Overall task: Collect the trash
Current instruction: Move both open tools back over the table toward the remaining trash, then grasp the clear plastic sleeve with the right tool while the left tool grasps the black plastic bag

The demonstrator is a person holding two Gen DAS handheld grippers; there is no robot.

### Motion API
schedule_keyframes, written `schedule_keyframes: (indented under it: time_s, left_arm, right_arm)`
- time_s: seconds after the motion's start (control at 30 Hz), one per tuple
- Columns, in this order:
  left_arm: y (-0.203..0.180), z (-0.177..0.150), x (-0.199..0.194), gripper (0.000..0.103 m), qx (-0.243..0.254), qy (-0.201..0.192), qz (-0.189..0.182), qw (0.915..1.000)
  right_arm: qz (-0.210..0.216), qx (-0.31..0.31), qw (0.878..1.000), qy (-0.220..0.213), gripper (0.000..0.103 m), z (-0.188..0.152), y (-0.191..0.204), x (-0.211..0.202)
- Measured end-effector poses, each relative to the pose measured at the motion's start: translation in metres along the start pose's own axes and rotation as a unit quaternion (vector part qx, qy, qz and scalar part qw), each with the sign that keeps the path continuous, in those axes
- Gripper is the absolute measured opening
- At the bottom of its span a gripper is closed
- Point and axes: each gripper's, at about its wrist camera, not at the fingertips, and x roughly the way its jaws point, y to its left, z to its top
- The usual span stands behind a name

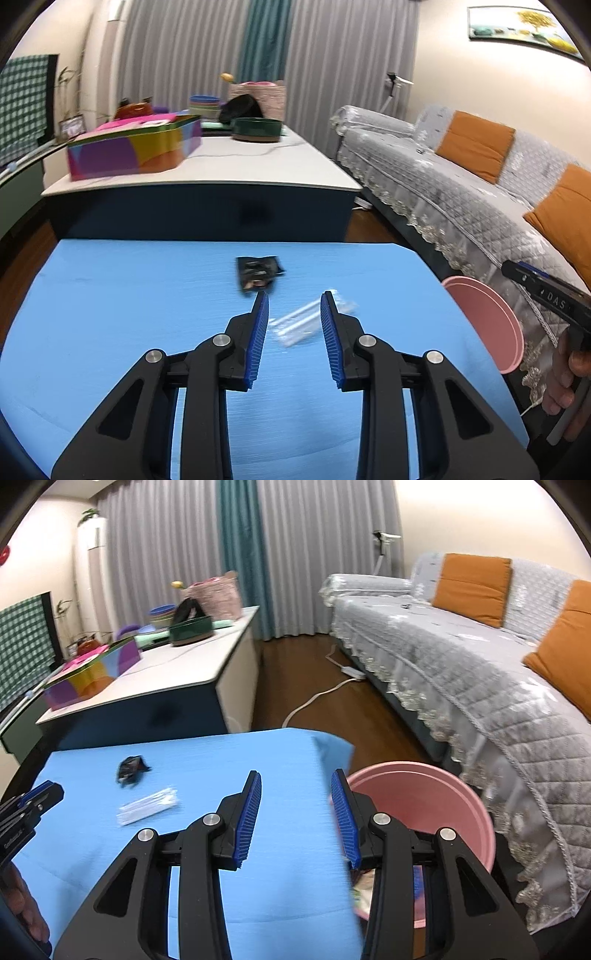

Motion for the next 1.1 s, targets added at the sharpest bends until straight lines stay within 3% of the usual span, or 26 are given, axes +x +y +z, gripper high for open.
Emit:
schedule_keyframes:
  time_s: [0.5,0.93,1.1]
  left_arm:
    - [0.055,0.002,0.008,0.026,-0.053,-0.001,0.036,0.9979]
    - [0.071,0.003,0.028,0.026,-0.048,0.009,0.065,0.9967]
    - [0.072,0.003,0.040,0.026,-0.049,0.016,0.069,0.9963]
  right_arm:
    - [0.110,-0.031,0.992,0.054,0.039,-0.019,0.094,0.057]
    - [0.144,0.052,0.976,0.154,0.041,-0.034,0.120,0.134]
    - [0.145,0.033,0.977,0.155,0.040,-0.032,0.137,0.143]
